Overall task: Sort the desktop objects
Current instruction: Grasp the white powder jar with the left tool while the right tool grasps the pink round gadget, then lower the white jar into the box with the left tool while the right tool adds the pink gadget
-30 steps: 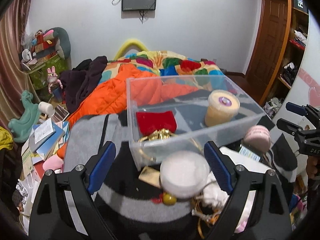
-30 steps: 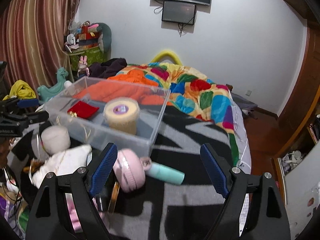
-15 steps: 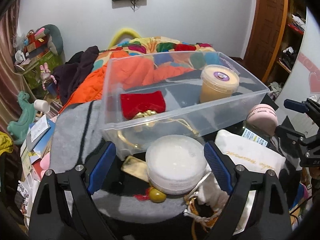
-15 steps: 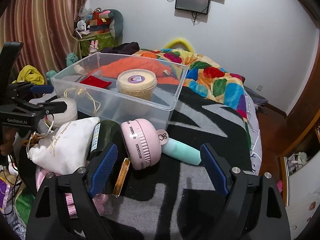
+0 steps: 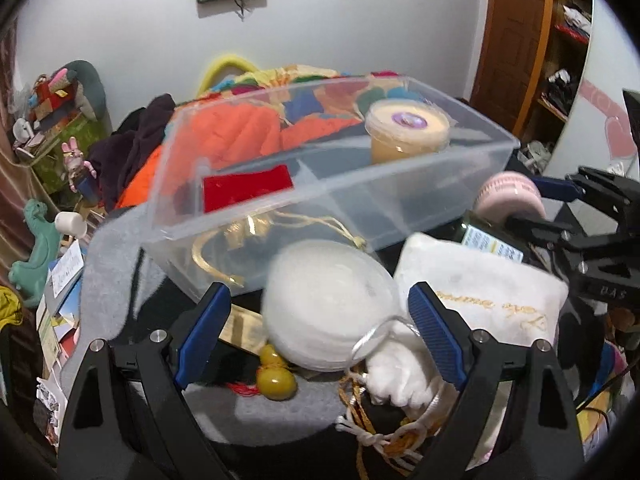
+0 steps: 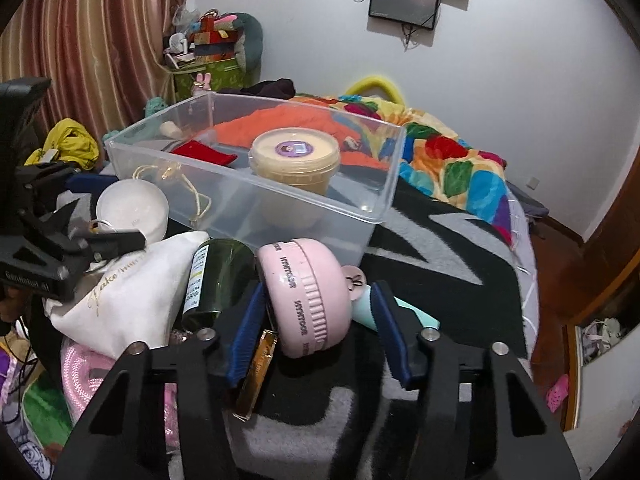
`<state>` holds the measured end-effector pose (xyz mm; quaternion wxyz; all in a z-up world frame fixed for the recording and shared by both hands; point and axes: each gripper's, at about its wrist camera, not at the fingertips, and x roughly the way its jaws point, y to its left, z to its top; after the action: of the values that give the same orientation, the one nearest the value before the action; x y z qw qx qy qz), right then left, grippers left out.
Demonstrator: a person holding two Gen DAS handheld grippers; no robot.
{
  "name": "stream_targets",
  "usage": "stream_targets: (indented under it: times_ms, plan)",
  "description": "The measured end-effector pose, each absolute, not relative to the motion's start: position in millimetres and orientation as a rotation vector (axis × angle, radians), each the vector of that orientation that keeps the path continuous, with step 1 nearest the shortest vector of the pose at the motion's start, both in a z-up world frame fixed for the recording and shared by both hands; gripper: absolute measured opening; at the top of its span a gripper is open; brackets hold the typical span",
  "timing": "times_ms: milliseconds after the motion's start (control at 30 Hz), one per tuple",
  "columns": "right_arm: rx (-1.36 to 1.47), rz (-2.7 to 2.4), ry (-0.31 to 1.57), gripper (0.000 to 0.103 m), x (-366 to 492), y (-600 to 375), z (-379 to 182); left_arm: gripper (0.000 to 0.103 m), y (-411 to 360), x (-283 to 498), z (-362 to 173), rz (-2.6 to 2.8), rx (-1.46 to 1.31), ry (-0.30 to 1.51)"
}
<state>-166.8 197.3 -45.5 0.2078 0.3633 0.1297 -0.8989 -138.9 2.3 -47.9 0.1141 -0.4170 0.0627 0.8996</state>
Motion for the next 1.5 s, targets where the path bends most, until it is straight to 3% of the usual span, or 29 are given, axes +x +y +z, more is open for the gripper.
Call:
stream_targets:
  times_ms: [133, 367, 400, 500, 1033, 1500]
  plan:
    - [1.021, -2.469, 0.332, 0.041, -169.1, 197.6, -47.1, 0.091, 9.0, -135.6, -47.9, 2.655, -1.192, 0.244]
    - [1.016, -2.468, 0.32, 0.04, -165.9, 199.4, -46.8, 0.091, 5.8, -146.0, -49.4, 2.68, -1.228, 0.169]
    - [1.016, -2.468, 0.313, 0.04, -165.5, 200.0, -46.6, 0.088, 4.5, -148.5, -50.6, 2.68, -1.239, 0.154]
    - [1.013, -2.463, 0.292, 0.04, -163.4, 202.9, -44.2, 0.066, 1.9, -150.7, -53.1, 2.634, -1.264, 0.122]
    - [0.876, -2.488, 0.144, 0.04, -157.9, 221.5, 1.9, 0.066, -24.2, -111.6, -2.7, 2.755, -1.06, 0.059]
    - [0.837, -2.529, 0.059, 0.04, -184.3, 223.3, 23.8, 0.066, -41.2, -126.9, 24.7, 2.765, -0.972, -0.026]
